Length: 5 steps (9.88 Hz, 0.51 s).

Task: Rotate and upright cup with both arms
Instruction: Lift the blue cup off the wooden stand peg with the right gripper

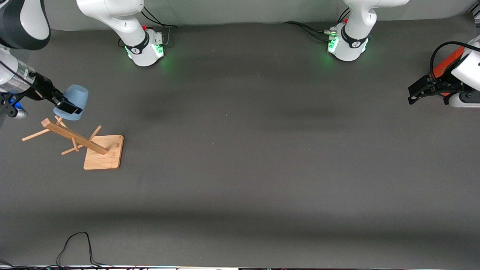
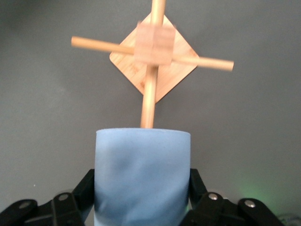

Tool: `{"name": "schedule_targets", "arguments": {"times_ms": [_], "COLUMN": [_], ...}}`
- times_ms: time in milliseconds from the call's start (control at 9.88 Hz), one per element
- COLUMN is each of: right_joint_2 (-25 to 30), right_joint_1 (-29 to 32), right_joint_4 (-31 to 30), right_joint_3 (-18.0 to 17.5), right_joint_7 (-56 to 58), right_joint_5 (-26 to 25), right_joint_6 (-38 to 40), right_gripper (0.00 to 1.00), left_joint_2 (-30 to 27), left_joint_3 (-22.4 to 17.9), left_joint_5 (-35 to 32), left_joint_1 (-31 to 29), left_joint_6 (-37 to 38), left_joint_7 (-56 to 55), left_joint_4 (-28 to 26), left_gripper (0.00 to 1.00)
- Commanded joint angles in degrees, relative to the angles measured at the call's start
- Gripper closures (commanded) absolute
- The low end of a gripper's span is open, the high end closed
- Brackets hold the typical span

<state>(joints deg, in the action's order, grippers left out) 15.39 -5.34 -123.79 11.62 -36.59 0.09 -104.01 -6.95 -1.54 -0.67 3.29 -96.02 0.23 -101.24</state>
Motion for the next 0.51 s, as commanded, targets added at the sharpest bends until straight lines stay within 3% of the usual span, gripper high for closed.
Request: {"name": "schedule_targets", "arguments": {"times_ms": [0, 405], "right_joint_2": [3.93, 3.78], "right_joint_1": [-5.97, -21.6], "right_joint_4": [-0.58, 0.21], "right_joint_3": [0.25, 0.07], "right_joint_7": [-9.41, -34.35], "right_joint_5": [0.53, 0.53], "right_joint_6": [2.66, 2.68], "right_gripper": [0.45, 0.45], "left_joint_2": [0.27, 0.35], "left_joint_3": [0.04, 0.04], "left_joint_5": [0.05, 0.05], "left_joint_1": [-0.21, -0.21], "left_joint_6": [1.36, 1.36], "left_joint_7": [0.12, 0.12], "left_joint_4": [1.14, 1.05], "left_gripper": [0.0, 0.0]}}
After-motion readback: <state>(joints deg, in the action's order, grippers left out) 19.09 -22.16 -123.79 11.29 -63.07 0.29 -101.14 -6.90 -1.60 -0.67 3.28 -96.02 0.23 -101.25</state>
